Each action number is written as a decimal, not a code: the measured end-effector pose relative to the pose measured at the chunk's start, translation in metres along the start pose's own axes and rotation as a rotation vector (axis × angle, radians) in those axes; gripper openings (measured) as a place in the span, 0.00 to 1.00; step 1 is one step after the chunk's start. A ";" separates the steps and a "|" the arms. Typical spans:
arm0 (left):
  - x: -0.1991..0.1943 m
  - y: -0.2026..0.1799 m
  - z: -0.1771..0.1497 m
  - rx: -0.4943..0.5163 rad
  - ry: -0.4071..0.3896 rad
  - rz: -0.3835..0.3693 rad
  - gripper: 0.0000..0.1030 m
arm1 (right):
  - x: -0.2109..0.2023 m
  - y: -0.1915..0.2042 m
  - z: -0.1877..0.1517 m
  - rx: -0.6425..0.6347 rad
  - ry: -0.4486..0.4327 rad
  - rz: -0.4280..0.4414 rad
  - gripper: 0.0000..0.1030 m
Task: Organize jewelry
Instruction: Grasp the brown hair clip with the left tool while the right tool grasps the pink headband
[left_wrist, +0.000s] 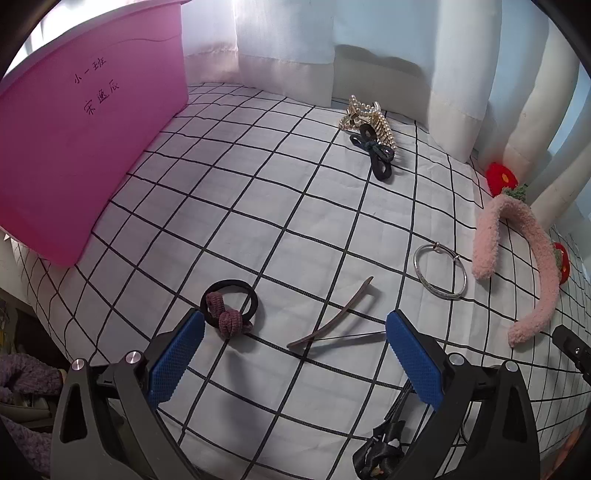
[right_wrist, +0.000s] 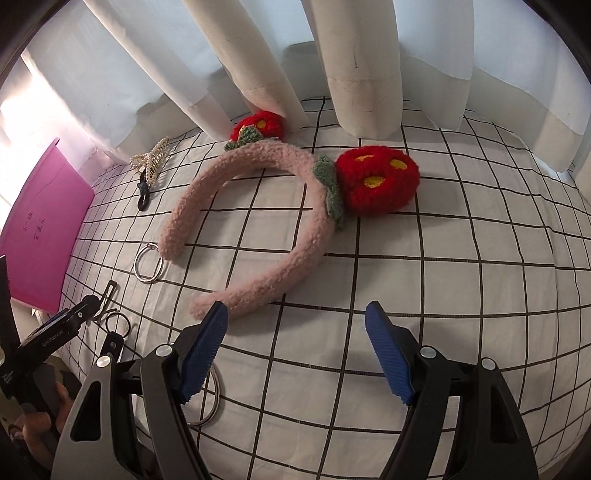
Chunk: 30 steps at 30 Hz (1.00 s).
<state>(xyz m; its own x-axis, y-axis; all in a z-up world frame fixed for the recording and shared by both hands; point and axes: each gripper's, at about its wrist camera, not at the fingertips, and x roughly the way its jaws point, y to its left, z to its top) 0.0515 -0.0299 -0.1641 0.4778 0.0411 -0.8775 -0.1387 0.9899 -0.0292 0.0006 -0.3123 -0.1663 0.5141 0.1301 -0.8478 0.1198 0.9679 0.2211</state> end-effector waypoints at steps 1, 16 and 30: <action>0.002 -0.001 0.000 -0.002 0.003 -0.002 0.94 | 0.001 -0.001 0.001 0.003 0.002 -0.006 0.71; 0.009 -0.011 0.002 0.025 -0.026 0.027 0.94 | 0.023 -0.006 0.024 0.076 0.006 -0.022 0.71; 0.017 -0.028 0.000 0.108 -0.050 0.124 0.94 | 0.042 0.001 0.039 0.029 -0.004 -0.140 0.71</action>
<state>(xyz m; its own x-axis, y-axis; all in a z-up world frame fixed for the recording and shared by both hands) 0.0634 -0.0572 -0.1779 0.5061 0.1677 -0.8460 -0.1063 0.9856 0.1318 0.0555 -0.3140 -0.1824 0.4935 -0.0070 -0.8697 0.2150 0.9699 0.1142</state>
